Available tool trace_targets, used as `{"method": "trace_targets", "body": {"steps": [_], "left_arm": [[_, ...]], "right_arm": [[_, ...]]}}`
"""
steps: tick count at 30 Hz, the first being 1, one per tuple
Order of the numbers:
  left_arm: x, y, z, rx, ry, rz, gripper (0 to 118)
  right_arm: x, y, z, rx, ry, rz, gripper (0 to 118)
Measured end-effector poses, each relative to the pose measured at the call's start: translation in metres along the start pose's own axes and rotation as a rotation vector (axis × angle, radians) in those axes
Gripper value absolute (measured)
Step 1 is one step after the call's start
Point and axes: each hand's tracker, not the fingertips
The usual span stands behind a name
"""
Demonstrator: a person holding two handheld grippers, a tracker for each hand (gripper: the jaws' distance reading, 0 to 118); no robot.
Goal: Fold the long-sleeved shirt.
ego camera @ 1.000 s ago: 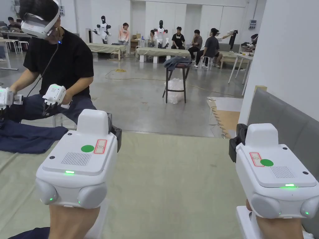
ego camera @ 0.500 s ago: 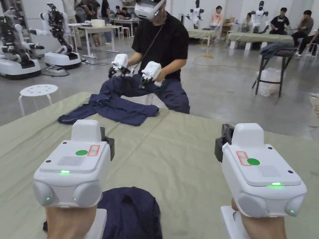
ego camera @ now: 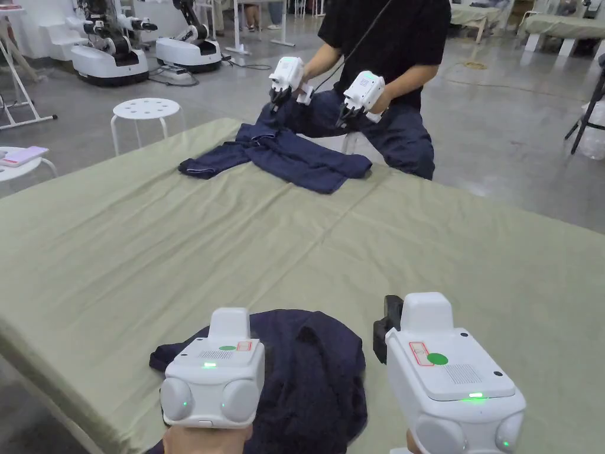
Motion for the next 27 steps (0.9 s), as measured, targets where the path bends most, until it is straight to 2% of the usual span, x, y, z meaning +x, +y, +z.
{"method": "trace_targets", "body": {"steps": [1,2,3,4,6,10,12,14,15,16,17,18,19,22,27], "left_arm": [[0.001,-0.006,-0.008,-0.019,0.007,-0.005,100],[0.002,-0.011,-0.013,-0.045,0.013,-0.003,110],[0.0,-0.017,-0.014,-0.003,0.007,0.0,106],[0.004,-0.02,-0.024,0.018,0.021,-0.028,108],[0.01,-0.019,-0.032,-0.016,0.059,-0.08,111],[0.013,-0.024,-0.068,-0.087,0.105,-0.054,111],[0.015,-0.031,-0.091,-0.215,0.123,-0.058,103],[0.007,-0.038,-0.106,-0.244,0.03,0.01,57],[0.003,-0.04,-0.107,-0.212,-0.022,0.056,48],[0.005,-0.04,-0.103,-0.187,0.013,0.02,43],[0.009,-0.038,-0.098,-0.171,-0.014,-0.026,43],[0.011,-0.033,-0.092,-0.18,-0.051,-0.049,35],[0.008,-0.032,-0.088,-0.185,-0.092,-0.007,33],[0.004,-0.018,-0.068,-0.131,-0.175,0.106,31],[0.048,0.05,0.018,0.107,-0.362,0.057,30]], "right_arm": [[0.002,-0.004,-0.001,-0.009,-0.006,0.002,0],[0.004,-0.007,-0.001,-0.016,-0.007,-0.001,0],[0.006,-0.01,-0.002,-0.02,-0.008,-0.002,0],[0.011,-0.01,-0.005,-0.026,-0.014,0.001,0],[0.014,-0.012,-0.006,-0.031,-0.023,0.008,0],[0.021,-0.013,-0.009,-0.038,-0.033,0.022,0],[0.024,-0.014,-0.01,-0.045,-0.04,0.029,0],[0.028,-0.015,-0.01,-0.053,-0.047,0.035,0],[0.031,-0.016,-0.009,-0.056,-0.054,0.032,0],[0.036,-0.017,-0.009,-0.061,-0.06,0.027,0],[0.04,-0.018,-0.007,-0.062,-0.064,0.023,0],[0.043,-0.018,-0.005,-0.062,-0.07,0.02,0],[0.047,-0.019,-0.003,-0.062,-0.08,0.018,0],[0.065,-0.017,0.01,-0.049,-0.107,0.002,0],[0.11,-0.008,0.045,0.007,-0.2,-0.057,0]]}}
